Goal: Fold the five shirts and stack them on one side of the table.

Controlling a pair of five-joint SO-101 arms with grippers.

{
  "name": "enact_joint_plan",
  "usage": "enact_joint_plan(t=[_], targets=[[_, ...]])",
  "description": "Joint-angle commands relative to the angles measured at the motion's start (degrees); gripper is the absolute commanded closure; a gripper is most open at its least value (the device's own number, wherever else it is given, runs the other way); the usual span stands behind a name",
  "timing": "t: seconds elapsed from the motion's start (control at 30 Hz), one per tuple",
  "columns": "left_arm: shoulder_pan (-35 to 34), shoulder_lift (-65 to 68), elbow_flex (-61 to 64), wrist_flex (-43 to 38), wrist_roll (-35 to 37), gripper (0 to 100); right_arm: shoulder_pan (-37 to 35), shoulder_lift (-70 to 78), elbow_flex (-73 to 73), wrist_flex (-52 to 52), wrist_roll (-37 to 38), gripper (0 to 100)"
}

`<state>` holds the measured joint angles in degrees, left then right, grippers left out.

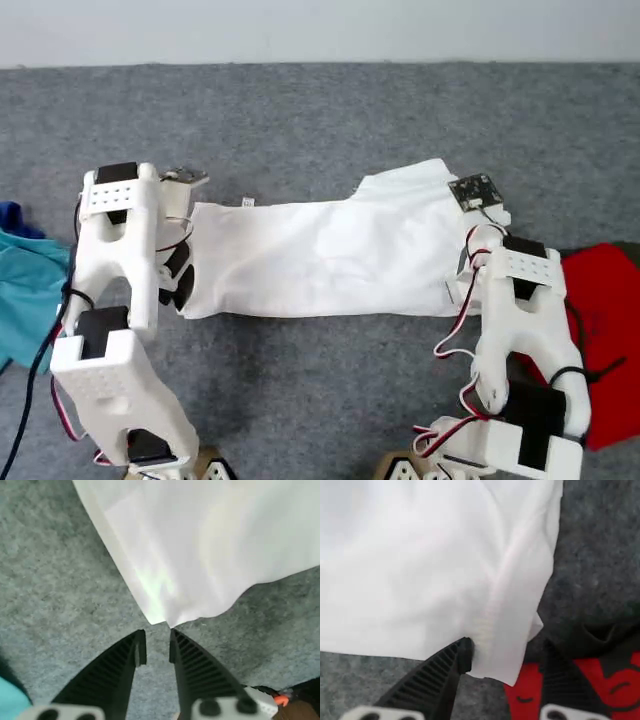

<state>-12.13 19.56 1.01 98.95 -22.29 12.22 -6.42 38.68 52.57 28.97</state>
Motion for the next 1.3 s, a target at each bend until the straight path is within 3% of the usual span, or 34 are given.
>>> enact_joint_plan(t=[0.0,0.17,0.7,0.87,0.93,1.13,1.27], targets=[[0.9,-9.3,-0.1,1.7,-0.4,91,1.3,0.0,-0.2,-0.5,-0.2,77.2],[1.0,-12.7,2.6,1.4,-0.4,89,1.1,0.0,-0.2,-0.4,0.5,76.8],[2.4,7.1,6.1,-14.1,-0.4,86,1.1,0.0,0.2,-0.3,1.1,76.9],[2.9,11.1,6.2,-14.0,-0.5,99,1.1,0.0,0.2,1.4,1.1,77.2],[2.9,12.3,6.4,-14.0,-0.6,98,1.2,0.0,0.2,1.6,1.1,77.8],[2.9,13.7,6.4,-14.0,-0.6,99,1.1,0.0,0.2,2.4,1.1,98.8],[3.2,13.5,6.2,-12.0,-0.6,99,1.1,-0.1,-0.1,4.1,1.1,98.4]])
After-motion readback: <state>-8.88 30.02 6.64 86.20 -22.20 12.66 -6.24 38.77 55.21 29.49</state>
